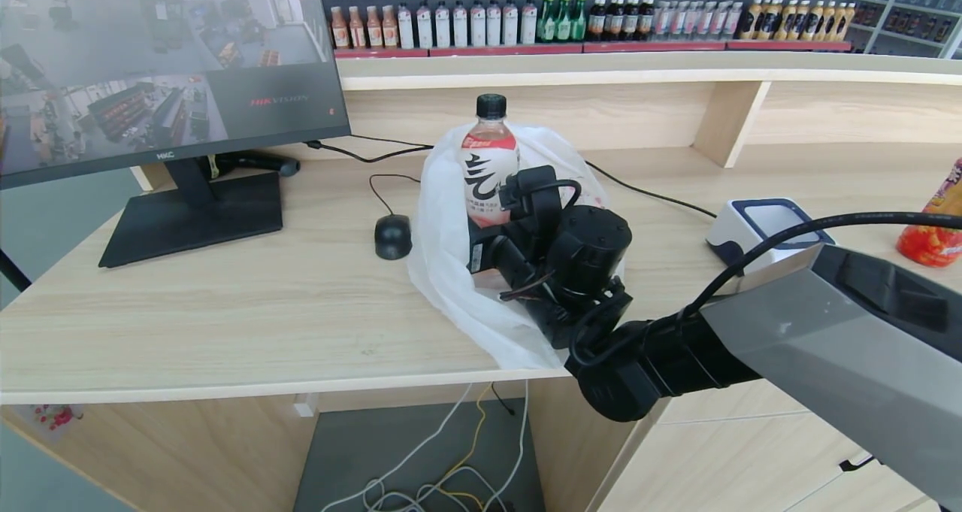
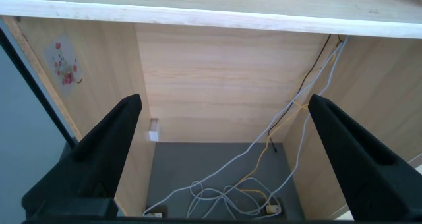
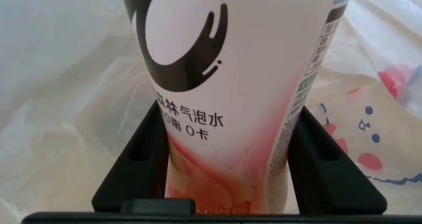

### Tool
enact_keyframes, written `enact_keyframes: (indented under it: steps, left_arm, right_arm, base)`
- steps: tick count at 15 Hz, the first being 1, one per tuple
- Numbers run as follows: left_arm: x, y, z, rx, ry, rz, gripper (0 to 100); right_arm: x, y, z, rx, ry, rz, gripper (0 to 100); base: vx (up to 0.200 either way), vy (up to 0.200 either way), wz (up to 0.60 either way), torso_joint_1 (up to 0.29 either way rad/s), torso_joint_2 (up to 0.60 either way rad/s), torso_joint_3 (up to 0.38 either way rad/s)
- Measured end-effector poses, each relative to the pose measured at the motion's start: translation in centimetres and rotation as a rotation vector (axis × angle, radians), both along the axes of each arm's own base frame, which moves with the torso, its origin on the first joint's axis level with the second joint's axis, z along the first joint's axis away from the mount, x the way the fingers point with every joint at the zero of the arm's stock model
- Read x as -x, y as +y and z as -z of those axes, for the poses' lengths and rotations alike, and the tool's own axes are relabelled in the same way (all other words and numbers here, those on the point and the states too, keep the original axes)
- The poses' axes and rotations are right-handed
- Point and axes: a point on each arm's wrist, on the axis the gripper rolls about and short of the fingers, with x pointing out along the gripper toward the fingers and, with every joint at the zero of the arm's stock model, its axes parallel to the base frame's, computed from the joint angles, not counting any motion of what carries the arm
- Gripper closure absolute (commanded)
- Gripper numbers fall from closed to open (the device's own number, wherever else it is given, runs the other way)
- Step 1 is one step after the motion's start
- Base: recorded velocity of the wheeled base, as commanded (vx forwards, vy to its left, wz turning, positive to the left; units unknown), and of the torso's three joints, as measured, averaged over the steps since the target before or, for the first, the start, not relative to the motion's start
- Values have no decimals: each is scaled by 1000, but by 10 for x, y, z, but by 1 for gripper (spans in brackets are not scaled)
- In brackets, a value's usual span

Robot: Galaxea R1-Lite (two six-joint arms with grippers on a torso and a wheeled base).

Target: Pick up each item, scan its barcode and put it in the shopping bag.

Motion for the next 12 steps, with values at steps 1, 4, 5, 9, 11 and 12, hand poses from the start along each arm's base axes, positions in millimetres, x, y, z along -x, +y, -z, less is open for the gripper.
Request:
enact_keyframes:
  steps: [1, 4, 5, 9, 11, 12]
  left_arm:
    - [0, 0, 0, 0, 0, 0, 0]
    - [0, 0, 0, 0, 0, 0, 0]
    - [0, 0, 0, -1, 0, 0, 0]
    - [0, 0, 0, 0, 0, 0, 0]
    - [0, 0, 0, 0, 0, 0, 0]
    - [0, 0, 0, 0, 0, 0, 0]
  right_arm:
    - [0, 0, 1, 3, 3, 4, 100]
    - [0, -1, 3, 14, 14, 9, 0]
    - [0, -1, 5, 19, 19, 10, 0]
    - [1, 0, 2, -2, 1, 9, 0]
    - [1, 0, 1, -5, -4, 9, 0]
    - [1, 1, 1, -6, -5, 8, 0]
  base:
    - [0, 0, 0, 0, 0, 0]
    - [0, 0, 0, 0, 0, 0]
    - [0, 0, 0, 0, 0, 0]
    - [0, 0, 0, 0, 0, 0]
    - [0, 0, 0, 0, 0, 0]
    - [0, 0, 0, 0, 0, 0]
